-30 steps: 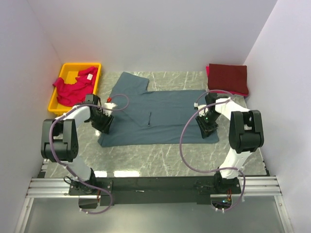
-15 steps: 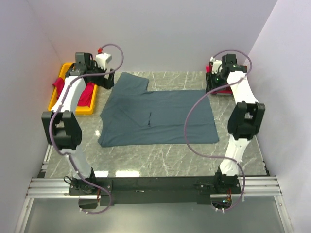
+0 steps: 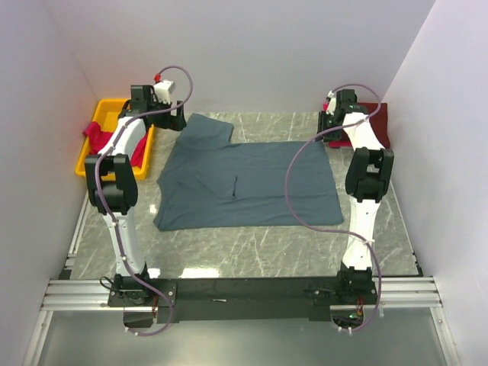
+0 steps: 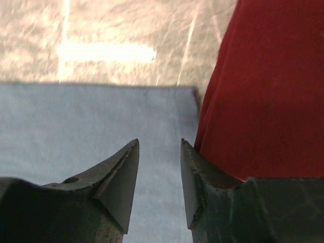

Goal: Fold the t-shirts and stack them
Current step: Fold the tshirt

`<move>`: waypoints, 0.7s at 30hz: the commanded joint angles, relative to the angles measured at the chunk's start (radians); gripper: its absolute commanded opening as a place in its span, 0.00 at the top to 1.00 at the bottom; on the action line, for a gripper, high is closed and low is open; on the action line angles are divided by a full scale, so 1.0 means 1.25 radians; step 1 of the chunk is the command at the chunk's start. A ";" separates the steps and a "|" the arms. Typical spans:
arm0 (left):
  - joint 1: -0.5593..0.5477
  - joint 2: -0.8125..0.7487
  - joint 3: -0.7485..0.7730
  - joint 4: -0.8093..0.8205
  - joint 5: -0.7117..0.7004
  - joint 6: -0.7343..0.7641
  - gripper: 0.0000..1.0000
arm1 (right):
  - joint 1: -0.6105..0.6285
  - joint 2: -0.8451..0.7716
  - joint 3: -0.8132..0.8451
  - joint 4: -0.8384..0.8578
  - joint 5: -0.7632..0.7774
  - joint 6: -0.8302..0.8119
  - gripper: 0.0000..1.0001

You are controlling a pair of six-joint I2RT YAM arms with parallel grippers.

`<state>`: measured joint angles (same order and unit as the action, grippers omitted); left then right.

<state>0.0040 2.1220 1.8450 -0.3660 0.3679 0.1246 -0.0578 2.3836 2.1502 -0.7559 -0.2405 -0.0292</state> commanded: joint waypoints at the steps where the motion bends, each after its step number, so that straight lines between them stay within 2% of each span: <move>1: 0.000 0.007 0.036 0.055 -0.011 -0.025 0.01 | 0.020 0.014 0.038 0.075 0.054 0.053 0.56; 6: 0.002 0.027 0.029 0.066 -0.027 -0.026 0.01 | 0.023 0.042 0.036 0.093 0.116 0.083 0.58; 13: 0.000 0.101 0.100 0.027 -0.055 -0.028 0.01 | 0.024 0.058 0.027 0.117 0.154 0.110 0.57; 21: 0.000 0.111 0.073 0.050 -0.062 -0.027 0.01 | 0.023 0.074 0.025 0.135 0.175 0.139 0.54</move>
<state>0.0040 2.2730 1.9236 -0.3344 0.3038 0.1070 -0.0292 2.4565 2.1601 -0.6334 -0.0589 0.1200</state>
